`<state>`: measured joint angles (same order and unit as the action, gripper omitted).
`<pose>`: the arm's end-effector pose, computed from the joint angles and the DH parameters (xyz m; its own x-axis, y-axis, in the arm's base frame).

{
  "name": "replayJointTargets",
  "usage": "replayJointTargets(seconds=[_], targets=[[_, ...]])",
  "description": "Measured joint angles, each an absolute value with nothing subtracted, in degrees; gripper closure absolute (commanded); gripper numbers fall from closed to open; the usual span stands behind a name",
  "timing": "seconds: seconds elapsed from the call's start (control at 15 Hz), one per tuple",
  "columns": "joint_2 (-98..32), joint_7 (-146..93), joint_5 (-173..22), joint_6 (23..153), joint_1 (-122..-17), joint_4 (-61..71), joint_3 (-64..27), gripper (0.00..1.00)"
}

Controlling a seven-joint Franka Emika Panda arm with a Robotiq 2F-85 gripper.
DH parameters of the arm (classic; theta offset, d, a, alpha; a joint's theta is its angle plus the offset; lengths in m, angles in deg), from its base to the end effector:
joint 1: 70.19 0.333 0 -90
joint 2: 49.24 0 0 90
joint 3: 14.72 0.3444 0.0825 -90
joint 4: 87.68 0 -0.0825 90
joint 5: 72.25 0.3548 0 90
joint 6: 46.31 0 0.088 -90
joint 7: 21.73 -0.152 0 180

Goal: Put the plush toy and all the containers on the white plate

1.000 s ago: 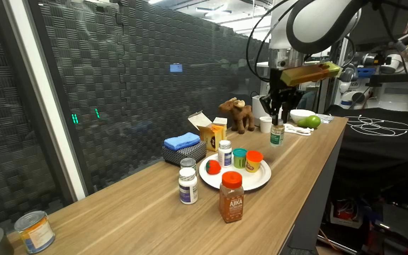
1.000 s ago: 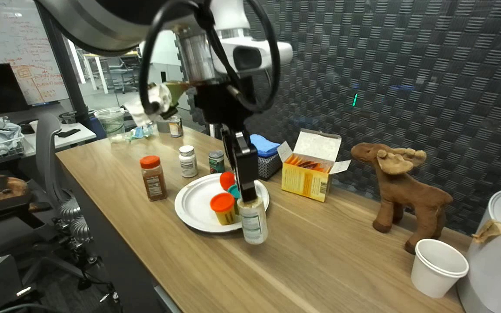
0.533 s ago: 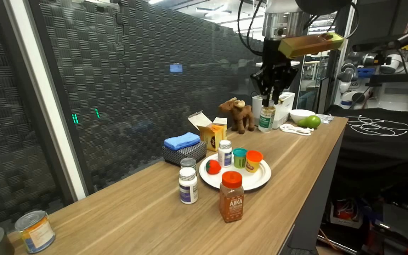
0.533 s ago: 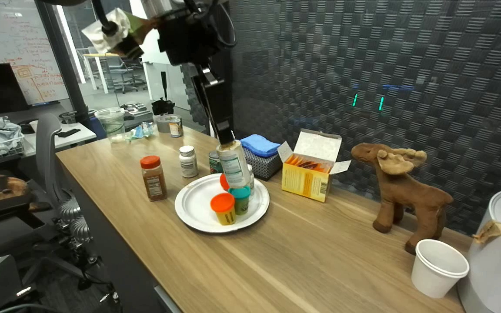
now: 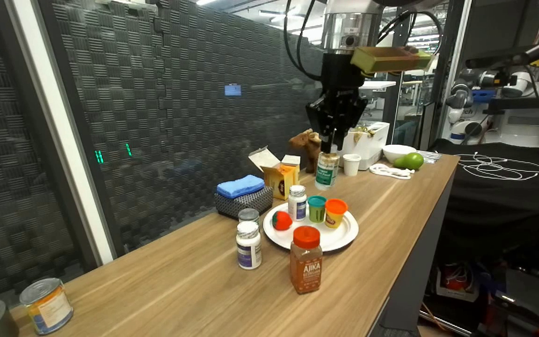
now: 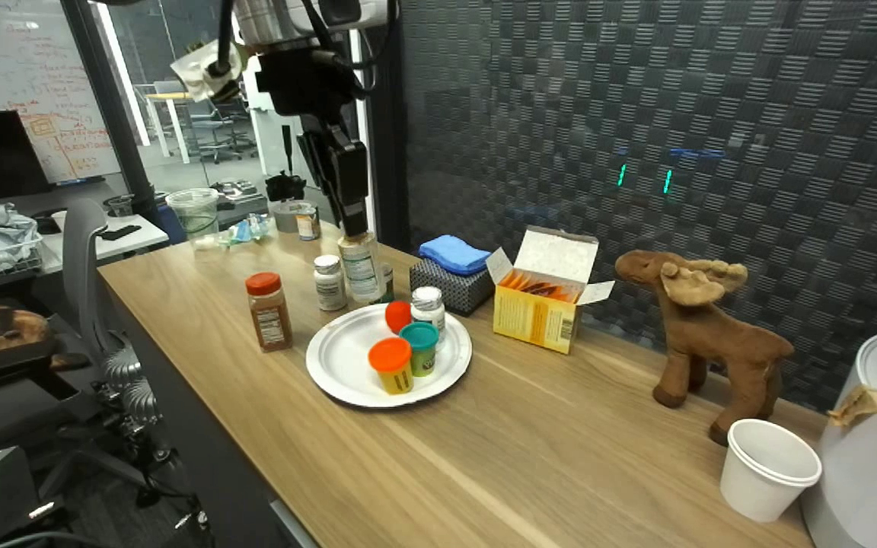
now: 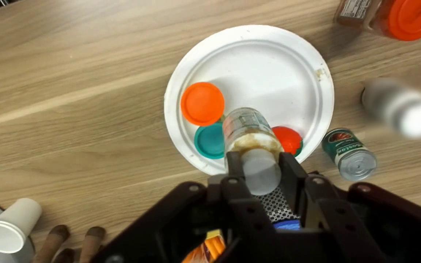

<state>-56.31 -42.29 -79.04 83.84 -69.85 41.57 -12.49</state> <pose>0.4920 0.0154 0.4278 0.9585 -0.2341 0.1626 -0.2451 -0.9682 0.0510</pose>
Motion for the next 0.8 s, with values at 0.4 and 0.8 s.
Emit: replayJointTargets(seconds=[0.4,0.8], targets=[[-47.7,-37.8,-76.0,83.9,-68.9,38.9,-12.4,0.83],[-40.2,-36.1,-75.2,84.0,-68.9,34.6,-12.5,0.84]])
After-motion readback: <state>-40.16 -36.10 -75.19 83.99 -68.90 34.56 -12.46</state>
